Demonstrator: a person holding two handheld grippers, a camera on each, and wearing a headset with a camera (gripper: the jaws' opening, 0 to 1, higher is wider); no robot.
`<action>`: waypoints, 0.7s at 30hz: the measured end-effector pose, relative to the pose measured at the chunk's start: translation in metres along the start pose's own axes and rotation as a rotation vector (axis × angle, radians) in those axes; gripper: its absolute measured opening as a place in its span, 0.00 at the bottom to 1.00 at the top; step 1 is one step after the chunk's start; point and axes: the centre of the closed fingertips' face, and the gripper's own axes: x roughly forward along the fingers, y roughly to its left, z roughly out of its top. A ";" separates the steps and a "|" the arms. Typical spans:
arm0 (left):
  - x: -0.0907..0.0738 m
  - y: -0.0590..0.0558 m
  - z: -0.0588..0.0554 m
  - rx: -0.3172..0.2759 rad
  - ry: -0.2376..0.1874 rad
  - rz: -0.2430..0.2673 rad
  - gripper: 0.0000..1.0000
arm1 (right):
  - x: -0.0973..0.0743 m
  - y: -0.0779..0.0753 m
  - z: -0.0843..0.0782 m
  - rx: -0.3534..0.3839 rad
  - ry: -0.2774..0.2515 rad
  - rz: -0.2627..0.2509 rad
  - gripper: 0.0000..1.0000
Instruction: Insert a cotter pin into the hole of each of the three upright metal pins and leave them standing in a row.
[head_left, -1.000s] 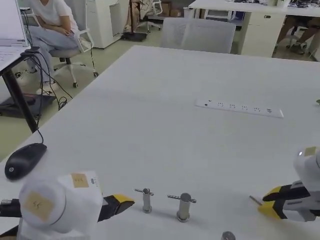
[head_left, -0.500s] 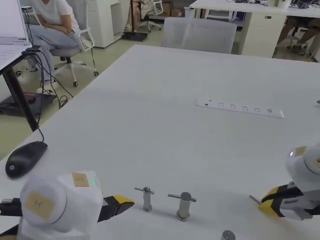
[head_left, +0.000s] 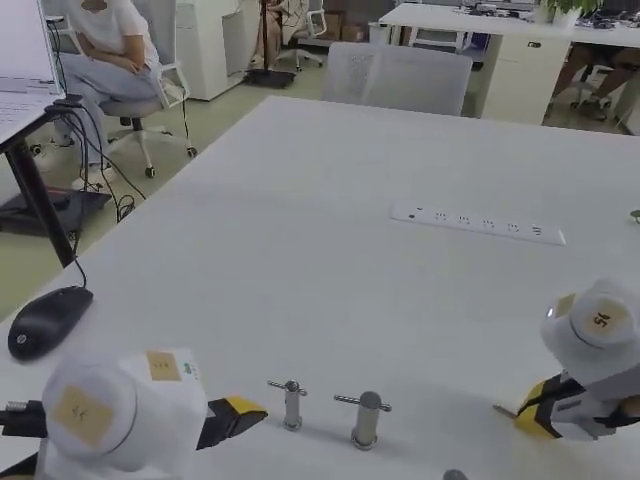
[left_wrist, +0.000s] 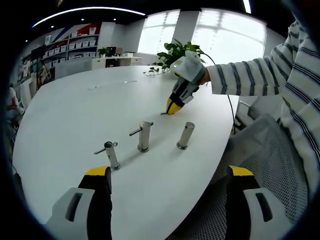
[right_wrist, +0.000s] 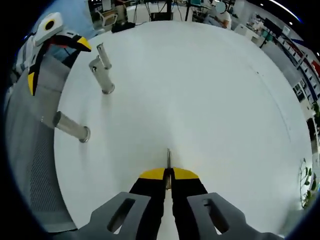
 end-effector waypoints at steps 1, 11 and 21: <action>0.000 0.000 0.000 0.000 0.000 0.000 0.96 | 0.000 0.000 0.000 -0.013 0.013 0.006 0.05; -0.001 0.001 -0.001 0.001 0.003 0.003 0.94 | 0.000 -0.002 -0.001 -0.059 0.039 0.021 0.03; -0.001 0.001 -0.002 0.001 0.007 0.003 0.94 | 0.000 -0.002 -0.002 -0.089 0.070 0.027 0.02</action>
